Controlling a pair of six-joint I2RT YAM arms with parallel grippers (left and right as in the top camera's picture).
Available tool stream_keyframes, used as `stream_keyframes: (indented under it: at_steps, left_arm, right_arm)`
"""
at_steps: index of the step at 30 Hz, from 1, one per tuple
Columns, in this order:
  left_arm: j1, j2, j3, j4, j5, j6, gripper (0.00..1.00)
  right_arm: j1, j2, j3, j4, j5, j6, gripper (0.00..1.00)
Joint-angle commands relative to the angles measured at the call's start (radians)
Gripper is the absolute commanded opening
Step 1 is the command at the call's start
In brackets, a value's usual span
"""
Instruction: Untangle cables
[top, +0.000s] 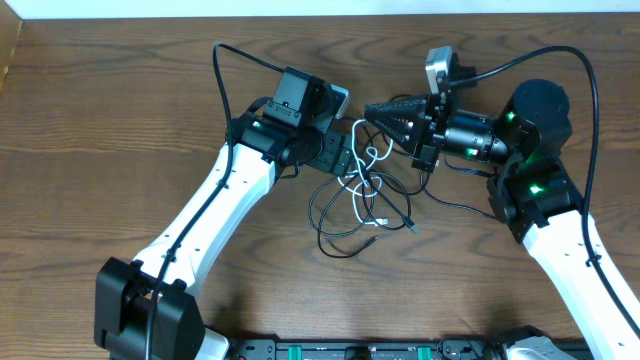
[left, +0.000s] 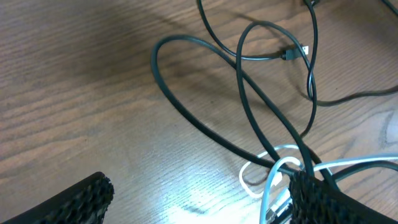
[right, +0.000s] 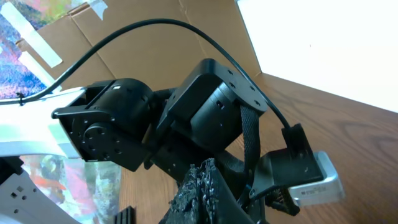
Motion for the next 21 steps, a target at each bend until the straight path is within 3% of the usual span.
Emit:
stream_keyframes:
  at_steps: [1,16,21]
  left_arm:
    - [0.001,0.012,0.0,-0.019,-0.014,0.01,0.91]
    - [0.001,0.012,0.0,-0.096,-0.034,0.033,0.91]
    - [0.001,0.012,0.0,-0.111,-0.069,0.033,0.91]
  right_arm:
    - [-0.004,-0.008,0.002,0.019,-0.002,0.0,0.01]
    - [-0.005,-0.008,0.002,0.035,-0.002,-0.01,0.01]
    - [-0.019,-0.007,0.002,-0.193,0.128,-0.045,0.01]
